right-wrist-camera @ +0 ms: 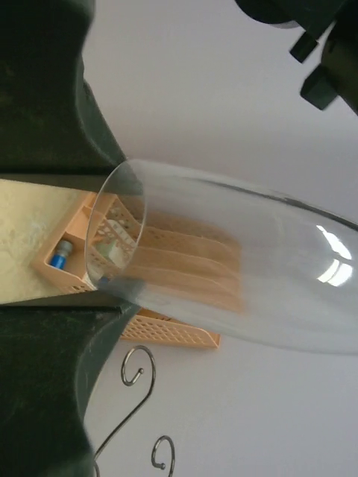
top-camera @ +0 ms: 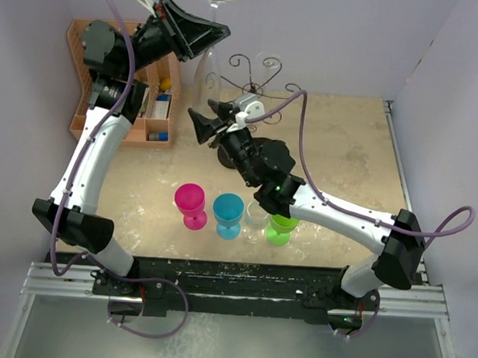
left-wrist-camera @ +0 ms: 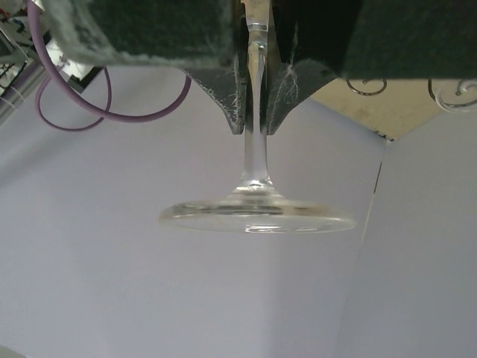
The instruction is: Place the wine glass upside down on the wine glass rack
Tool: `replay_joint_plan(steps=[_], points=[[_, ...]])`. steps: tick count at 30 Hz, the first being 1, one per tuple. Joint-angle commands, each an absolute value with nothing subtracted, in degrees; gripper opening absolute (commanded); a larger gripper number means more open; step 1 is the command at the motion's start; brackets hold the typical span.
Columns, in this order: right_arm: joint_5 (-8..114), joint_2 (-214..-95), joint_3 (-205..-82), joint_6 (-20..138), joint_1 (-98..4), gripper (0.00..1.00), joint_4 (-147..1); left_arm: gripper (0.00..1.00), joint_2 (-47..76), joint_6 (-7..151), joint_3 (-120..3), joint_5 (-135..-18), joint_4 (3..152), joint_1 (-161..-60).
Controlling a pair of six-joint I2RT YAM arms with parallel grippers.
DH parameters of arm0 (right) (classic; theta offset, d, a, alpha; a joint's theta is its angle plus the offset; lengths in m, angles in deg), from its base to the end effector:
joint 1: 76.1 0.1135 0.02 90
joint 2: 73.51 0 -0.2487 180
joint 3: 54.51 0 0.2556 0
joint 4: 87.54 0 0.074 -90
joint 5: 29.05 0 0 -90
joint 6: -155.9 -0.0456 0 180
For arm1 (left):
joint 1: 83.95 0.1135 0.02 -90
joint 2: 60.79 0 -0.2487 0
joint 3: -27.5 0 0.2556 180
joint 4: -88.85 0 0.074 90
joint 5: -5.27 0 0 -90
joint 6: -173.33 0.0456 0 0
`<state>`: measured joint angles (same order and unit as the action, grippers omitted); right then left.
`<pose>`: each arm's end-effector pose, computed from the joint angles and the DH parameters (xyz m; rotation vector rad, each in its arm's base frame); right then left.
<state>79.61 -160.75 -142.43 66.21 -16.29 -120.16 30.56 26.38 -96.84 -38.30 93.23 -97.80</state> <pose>0.1944 0.3052 0.4293 -0.2393 1.0262 0.7832 0.3067 -0.1096 0.5653 0.4201 1.1939 -1.4543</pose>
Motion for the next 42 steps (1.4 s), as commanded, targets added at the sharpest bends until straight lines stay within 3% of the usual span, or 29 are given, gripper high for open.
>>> replay_joint_plan(steps=[1,3,4,8,10,13,16,21,24,32,42], points=[[81.22,-157.62,-145.11,65.51,-15.64,0.41,-129.83,0.0,28.85,34.66,-97.6,-34.64,90.74,-99.9],[83.25,-156.36,-142.96,66.44,-15.65,0.18,-133.71,0.0,28.46,35.53,-97.45,-34.98,89.73,-99.93],[84.26,-155.58,-141.84,66.85,-15.61,0.12,-135.55,0.0,28.23,36.12,-97.48,-34.84,89.32,-99.94],[87.58,-152.47,-137.07,70.03,-15.58,0.09,-142.07,0.0,27.72,39.18,-97.57,-35.39,86.35,-99.82],[88.0,-151.16,-135.22,71.21,-15.59,0.18,-144.12,0.0,27.55,40.76,-97.53,-36.04,84.87,-99.84],[86.45,-149.67,-134.47,71.42,-15.57,0.57,-142.77,0.0,27.28,42.93,-97.52,-36.48,83.44,-99.83],[85.05,-148.97,-134.89,70.93,-15.56,0.78,-138.98,0.0,27.06,46.64,-97.6,-35.72,81.83,-99.82],[78.62,-145.19,-136.62,74.17,-15.58,0.95,-127.83,0.0,26.3,60.36,-97.17,-30.93,77.71,-99.79],[77.73,-141.78,-138.29,73.6,-15.88,1.0,-121.65,0.0,25.61,65.89,-96.46,-30.1,74.62,-99.85],[68.32,-139.98,-144.46,64.19,-21.61,0.98,-112.15,0.0,24.41,68.42,-93.09,-21.41,77.24,-99.78],[67.55,-139.0,-143.67,57.77,-25.54,0.95,-108.12,0.0,23.55,87.77,-96.93,-41.0,59.87,-95.3]])
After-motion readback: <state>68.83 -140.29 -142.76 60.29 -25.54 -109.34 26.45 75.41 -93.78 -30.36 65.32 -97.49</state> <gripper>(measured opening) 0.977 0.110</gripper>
